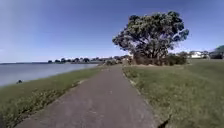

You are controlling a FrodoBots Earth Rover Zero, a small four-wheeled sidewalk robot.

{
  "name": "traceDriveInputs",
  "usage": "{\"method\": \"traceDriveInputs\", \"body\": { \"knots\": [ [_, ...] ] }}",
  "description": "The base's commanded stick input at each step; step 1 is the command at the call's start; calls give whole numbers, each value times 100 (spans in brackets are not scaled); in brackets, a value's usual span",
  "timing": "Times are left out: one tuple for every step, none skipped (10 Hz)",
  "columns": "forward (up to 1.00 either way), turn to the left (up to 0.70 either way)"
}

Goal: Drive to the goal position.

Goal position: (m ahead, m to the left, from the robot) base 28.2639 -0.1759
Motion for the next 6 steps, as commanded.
{"method": "traceDriveInputs", "body": {
  "knots": [
    [70,0],
    [70,0],
    [70,0],
    [70,0],
    [70,0],
    [70,0]
  ]
}}
